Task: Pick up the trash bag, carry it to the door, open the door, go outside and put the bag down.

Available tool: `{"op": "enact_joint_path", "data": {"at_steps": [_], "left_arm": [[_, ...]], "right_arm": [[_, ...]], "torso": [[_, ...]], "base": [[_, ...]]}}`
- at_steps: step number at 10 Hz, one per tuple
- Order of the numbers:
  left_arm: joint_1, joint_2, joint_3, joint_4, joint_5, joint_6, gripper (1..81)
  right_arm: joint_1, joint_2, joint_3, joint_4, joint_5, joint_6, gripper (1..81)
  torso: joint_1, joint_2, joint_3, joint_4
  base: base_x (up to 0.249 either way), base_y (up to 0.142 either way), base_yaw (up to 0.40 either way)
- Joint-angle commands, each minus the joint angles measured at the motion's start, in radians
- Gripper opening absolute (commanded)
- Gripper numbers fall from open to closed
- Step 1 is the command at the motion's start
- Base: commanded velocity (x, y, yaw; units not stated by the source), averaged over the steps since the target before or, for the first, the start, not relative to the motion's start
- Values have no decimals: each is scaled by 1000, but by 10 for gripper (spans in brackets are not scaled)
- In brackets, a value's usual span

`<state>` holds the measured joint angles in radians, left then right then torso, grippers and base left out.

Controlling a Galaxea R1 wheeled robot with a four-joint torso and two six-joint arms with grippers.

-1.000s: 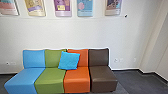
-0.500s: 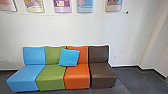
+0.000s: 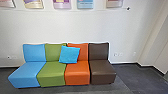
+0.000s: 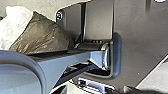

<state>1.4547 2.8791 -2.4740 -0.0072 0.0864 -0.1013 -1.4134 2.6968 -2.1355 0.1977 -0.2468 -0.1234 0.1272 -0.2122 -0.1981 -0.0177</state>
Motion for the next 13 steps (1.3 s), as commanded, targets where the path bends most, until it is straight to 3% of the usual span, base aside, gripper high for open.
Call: {"op": "enact_joint_path", "data": {"at_steps": [1,5,6,7,10,11,12,13], "left_arm": [[-40,0,-11,6,70,8,10],[-40,2,-16,6,69,8,10],[-40,2,-16,6,69,8,10],[-40,2,-16,6,69,8,10],[-40,2,-22,1,69,6,10],[-41,10,-39,0,69,5,10],[-44,28,-72,-2,67,5,10],[-44,48,-101,0,69,5,10]], "right_arm": [[56,-7,14,0,-74,-4,811],[53,5,-7,-1,-74,-4,811],[52,14,-29,0,-74,-4,811],[53,23,-42,2,-74,-4,811],[55,31,-49,0,-74,-4,811],[55,31,-49,0,-74,-4,811],[55,33,-49,0,-74,-4,811],[55,33,-52,0,-74,-4,811]], "torso": [[-63,98,81,0],[-127,212,185,0],[-127,212,132,0],[-127,212,155,0],[-117,194,169,0],[-117,194,221,0],[-117,194,239,0],[-117,194,188,0]], "base": [[0,0,0],[0,0,0],[0,0,0],[0,0,0],[0,0,0],[0,0,0],[0,0,0],[0,0,0]]}}
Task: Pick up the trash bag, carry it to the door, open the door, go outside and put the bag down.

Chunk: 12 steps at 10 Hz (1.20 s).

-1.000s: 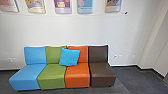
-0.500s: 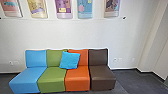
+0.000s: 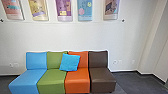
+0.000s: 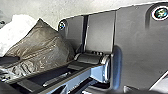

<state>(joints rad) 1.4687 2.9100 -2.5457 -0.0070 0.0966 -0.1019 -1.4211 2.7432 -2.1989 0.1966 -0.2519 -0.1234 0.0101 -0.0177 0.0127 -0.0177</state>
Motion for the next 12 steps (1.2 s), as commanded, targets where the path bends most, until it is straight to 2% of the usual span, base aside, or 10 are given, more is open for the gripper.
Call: {"op": "enact_joint_path", "data": {"at_steps": [1,4,8,12], "left_arm": [[-60,26,-45,-1,57,5,10],[-63,62,-109,1,57,7,10],[-63,72,-134,2,57,7,10],[-63,75,-134,2,57,7,10]], "right_arm": [[61,-14,10,1,-69,-4,811],[58,8,-19,0,-69,-2,811],[46,124,-227,0,-69,-4,811],[44,183,-324,-3,-69,-5,811]], "torso": [[0,0,-2,0],[-2,0,10,0],[-2,0,10,0],[-2,0,10,0]], "base": [[0,0,0],[0,0,0],[0,0,0],[0,0,0]]}}
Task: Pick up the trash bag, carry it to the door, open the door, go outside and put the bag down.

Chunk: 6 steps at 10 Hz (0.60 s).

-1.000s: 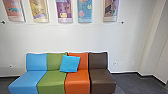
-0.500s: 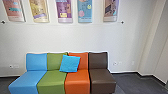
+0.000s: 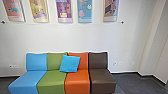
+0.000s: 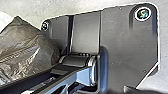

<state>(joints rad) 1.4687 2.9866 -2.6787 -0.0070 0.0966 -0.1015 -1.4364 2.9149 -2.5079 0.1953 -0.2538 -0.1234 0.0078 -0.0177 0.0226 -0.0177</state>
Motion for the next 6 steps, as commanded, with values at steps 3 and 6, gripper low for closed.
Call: {"op": "enact_joint_path", "data": {"at_steps": [3,6], "left_arm": [[-63,0,-1,4,58,8,10],[-64,-1,-1,4,60,8,10]], "right_arm": [[59,16,-23,-2,-68,-5,811],[59,16,-18,-2,-68,-7,811]], "torso": [[0,0,0,0],[0,0,0,0]], "base": [[0,0,0],[0,0,0]]}}
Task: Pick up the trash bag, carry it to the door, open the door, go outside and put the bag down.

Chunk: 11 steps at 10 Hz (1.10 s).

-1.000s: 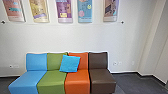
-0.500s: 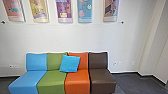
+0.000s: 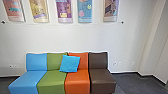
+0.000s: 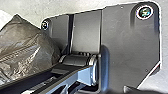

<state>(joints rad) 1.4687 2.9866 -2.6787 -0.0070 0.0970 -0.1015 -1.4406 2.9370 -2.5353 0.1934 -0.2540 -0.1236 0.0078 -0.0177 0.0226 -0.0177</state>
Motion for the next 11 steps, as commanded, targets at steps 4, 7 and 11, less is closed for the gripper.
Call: {"op": "enact_joint_path", "data": {"at_steps": [4,7,11], "left_arm": [[-66,-6,-1,2,59,8,10],[-64,-9,-1,1,61,8,10],[-64,-9,-1,-1,61,8,10]], "right_arm": [[64,-8,12,-2,-70,-7,811],[64,-8,17,-2,-70,-7,811],[64,-10,15,-5,-70,-7,811]], "torso": [[0,0,0,0],[0,0,0,0],[0,0,0,0]], "base": [[0,0,0],[0,0,-94],[0,0,-213]]}}
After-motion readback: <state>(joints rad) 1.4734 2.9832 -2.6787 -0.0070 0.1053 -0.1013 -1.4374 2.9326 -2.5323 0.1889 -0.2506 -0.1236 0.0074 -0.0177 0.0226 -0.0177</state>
